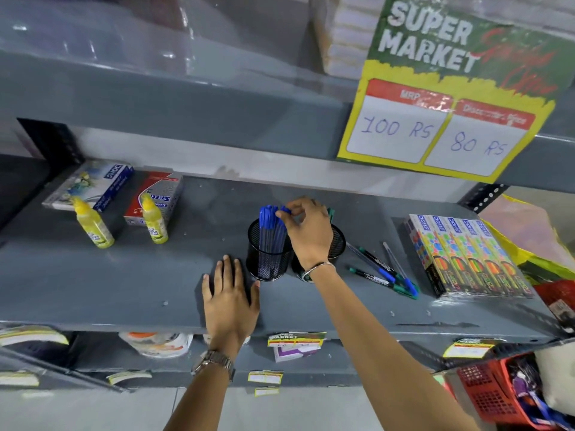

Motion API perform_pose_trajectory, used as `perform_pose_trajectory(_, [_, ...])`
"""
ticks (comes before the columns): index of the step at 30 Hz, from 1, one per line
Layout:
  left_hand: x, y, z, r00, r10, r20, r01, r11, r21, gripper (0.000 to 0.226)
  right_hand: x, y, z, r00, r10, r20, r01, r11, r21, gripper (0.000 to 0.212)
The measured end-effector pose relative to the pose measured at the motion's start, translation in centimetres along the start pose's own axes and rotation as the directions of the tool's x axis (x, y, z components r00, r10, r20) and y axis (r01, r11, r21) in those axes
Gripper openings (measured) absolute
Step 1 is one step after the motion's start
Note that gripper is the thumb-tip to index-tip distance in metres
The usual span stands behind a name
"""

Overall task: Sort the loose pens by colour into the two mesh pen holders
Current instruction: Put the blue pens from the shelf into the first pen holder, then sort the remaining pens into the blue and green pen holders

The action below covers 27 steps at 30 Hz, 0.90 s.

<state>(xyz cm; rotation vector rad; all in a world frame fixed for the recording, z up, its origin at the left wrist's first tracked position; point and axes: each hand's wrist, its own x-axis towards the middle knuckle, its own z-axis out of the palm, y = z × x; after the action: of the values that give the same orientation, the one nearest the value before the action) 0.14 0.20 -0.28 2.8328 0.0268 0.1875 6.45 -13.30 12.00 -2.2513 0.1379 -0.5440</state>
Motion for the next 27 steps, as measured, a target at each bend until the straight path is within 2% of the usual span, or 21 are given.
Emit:
perform_pose_trajectory(4, [0.0, 0.1, -0.1, 1.0, 0.002, -0.012, -0.002, 1.0, -0.001, 0.067, 0.1, 0.5, 0.2, 1.0, 0.008, -0.01, -0.008, 1.0, -0.008, 0.017])
perform_pose_trajectory(7, [0.0, 0.0, -0.2, 0.999, 0.01, -0.032, -0.01, 1.0, -0.002, 0.067, -0.3, 0.7, -0.2, 0.999, 0.032, -0.036, -0.031, 0.999, 0.02, 0.028])
perform_pose_trajectory(10, [-0.1, -0.1, -0.2, 0.999, 0.022, -0.033, -0.022, 1.0, 0.017, 0.066, -1.5, 1.7, -1.9, 0.98, 0.078, -0.182, -0.064, 0.995, 0.082, 0.038])
perform_pose_trajectory(13, [0.0, -0.1, -0.1, 0.999, 0.027, -0.027, -0.026, 0.999, 0.029, 0.066, -3.4, 6.0, -5.2, 0.939, 0.157, -0.307, -0.132, 0.986, 0.1, 0.035])
perform_pose_trajectory(16, [0.0, -0.1, 0.0, 0.999, 0.031, -0.031, -0.03, 0.999, 0.033, 0.065, -5.3, 11.9, -9.0, 0.884, 0.255, -0.391, -0.294, 0.955, -0.042, 0.033])
perform_pose_trajectory(19, [0.0, 0.0, 0.0, 0.999, 0.034, -0.042, -0.032, 0.999, 0.042, 0.065, -6.7, 15.5, -11.7, 0.852, 0.337, -0.4, -0.448, 0.866, -0.224, 0.029])
perform_pose_trajectory(23, [0.0, 0.0, 0.1, 0.999, 0.032, -0.033, -0.031, 0.998, 0.056, 0.067, -7.6, 17.1, -12.5, 0.862, 0.377, -0.338, -0.482, 0.816, -0.319, 0.026])
perform_pose_trajectory(27, [-0.1, 0.0, 0.0, 0.999, 0.034, -0.039, -0.032, 0.998, 0.052, 0.068, -7.8, 17.5, -12.2, 0.857, 0.387, -0.339, -0.489, 0.817, -0.304, 0.016])
